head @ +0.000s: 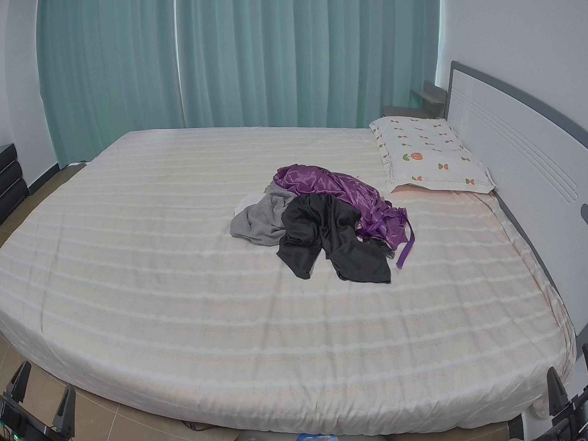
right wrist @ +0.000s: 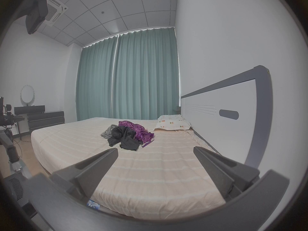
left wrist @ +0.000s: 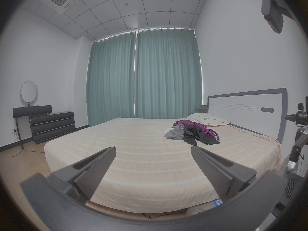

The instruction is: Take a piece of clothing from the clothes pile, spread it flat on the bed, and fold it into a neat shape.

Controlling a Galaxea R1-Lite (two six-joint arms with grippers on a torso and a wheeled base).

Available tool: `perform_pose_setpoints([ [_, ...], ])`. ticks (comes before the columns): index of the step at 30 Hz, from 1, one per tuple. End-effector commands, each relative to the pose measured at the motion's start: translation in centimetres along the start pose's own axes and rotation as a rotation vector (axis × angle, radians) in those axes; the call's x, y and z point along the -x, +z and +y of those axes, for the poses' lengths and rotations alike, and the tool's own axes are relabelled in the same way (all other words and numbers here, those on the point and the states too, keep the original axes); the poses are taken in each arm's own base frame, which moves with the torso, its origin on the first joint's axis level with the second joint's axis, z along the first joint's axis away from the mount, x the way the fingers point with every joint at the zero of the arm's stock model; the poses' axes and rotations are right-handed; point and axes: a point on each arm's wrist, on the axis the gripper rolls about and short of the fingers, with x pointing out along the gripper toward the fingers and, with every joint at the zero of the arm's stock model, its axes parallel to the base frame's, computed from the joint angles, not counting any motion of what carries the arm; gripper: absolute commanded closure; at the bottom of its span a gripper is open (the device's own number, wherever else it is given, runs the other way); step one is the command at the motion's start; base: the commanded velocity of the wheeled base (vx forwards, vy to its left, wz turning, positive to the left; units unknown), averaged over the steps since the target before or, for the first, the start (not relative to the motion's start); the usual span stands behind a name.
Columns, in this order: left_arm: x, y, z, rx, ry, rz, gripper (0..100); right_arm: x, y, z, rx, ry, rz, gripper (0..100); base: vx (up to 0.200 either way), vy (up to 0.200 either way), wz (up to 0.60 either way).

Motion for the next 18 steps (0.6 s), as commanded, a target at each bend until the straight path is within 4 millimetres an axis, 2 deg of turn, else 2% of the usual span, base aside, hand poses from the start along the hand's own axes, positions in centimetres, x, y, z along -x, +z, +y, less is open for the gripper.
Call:
perform_pose_setpoints([
  [1,0.0,-0.5,0.0,-0.001,0.002,0.0,0,-0.1,-0.4,0.0,0.003,-0.003,0.01,0,0.0,0.0,0.0],
  [5,0.0,-0.5,0.0,0.0,0.002,0.0,0,-0.1,-0.4,0.0,-0.001,-0.006,0.004,0,0.0,0.0,0.0],
  [7,0.0,-0.5,0.0,-0.001,0.002,0.0,0,0.2,1.0,0.0,-0.009,-0.007,-0.047,0,0.0,0.0,0.0],
  [8,0.0,-0.5,0.0,-0.001,0.002,0.0,0,0.2,1.0,0.0,-0.009,-0.007,-0.047,0,0.0,0.0,0.0],
  [9,0.0,-0.5,0.0,-0.001,0.001,0.0,0,0.6,5.2,-0.1,-0.045,-0.002,-0.102,0,0.0,0.0,0.0],
  [12,0.0,-0.5,0.0,-0.001,0.001,0.0,0,-0.3,5.4,-0.1,-0.039,0.017,-0.029,0,0.0,0.0,0.0],
  [13,0.0,-0.5,0.0,0.0,0.001,0.0,0,-1.8,5.7,0.1,-0.007,0.075,0.076,0,0.0,0.0,0.0],
  [18,0.0,-0.5,0.0,-0.001,0.001,0.0,0,-5.4,5.9,0.3,-0.079,0.124,0.272,0,0.0,0.0,0.0],
])
